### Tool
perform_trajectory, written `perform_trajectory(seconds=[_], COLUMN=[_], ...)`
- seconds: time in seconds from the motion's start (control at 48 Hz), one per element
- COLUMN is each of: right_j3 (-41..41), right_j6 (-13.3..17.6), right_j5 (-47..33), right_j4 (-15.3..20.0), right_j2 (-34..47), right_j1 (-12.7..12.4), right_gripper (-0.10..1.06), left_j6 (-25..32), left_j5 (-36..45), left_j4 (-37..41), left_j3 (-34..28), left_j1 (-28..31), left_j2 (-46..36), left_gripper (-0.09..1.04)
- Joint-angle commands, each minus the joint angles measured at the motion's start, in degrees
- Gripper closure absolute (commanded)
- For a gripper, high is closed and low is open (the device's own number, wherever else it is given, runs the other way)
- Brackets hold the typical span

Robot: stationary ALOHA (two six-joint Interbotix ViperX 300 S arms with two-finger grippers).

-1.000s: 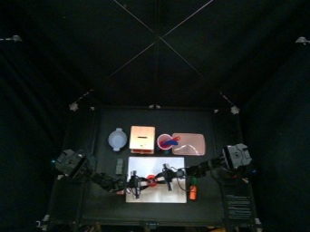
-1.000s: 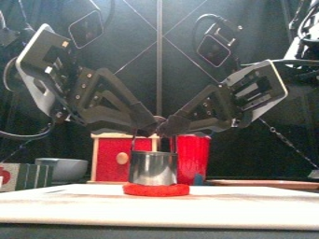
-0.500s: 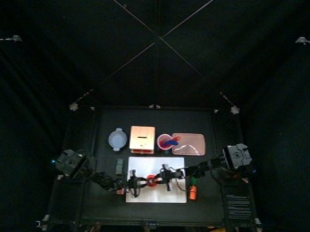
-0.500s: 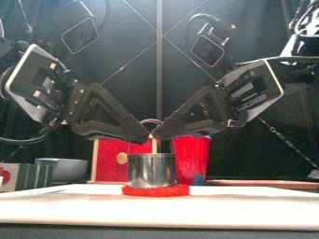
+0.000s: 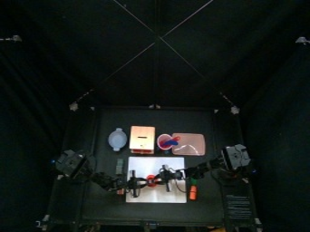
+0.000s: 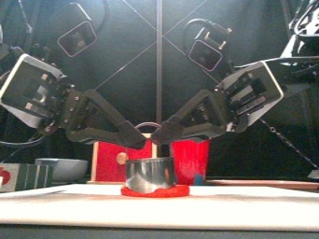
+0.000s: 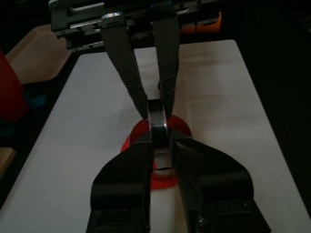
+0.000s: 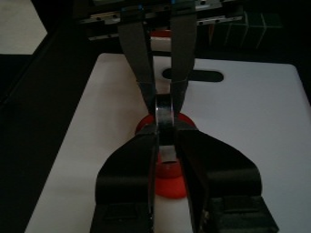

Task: Get the cutter from the drawer then cut the dough then place the extra dough in the bowl
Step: Cut the dough

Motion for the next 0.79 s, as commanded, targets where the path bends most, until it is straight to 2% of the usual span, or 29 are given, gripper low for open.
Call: perform_trajectory(seconds=[0.021, 0.375, 0.792], right_j3=[2.4, 3.9, 3.6], right_j6=[0.1, 0.0, 0.0], right_j5=[1.4, 1.4, 1.4], right_j4=[1.9, 4.6, 5.3], right_j2=[3.0, 5.4, 7.5], right_j1=[-0.4, -0.4, -0.8], right_gripper=[0.42, 0.43, 0.43], left_j6=[-0.7, -1.7, -1.8], left_j5=[2.3, 5.4, 7.3], left_j4=[-1.7, -1.8, -2.6], left_j3=[1.8, 1.8, 1.7], left_j1=[0.6, 0.7, 1.1], left_j2=[1.7, 3.0, 3.8], left_gripper=[0.37, 0.38, 0.38])
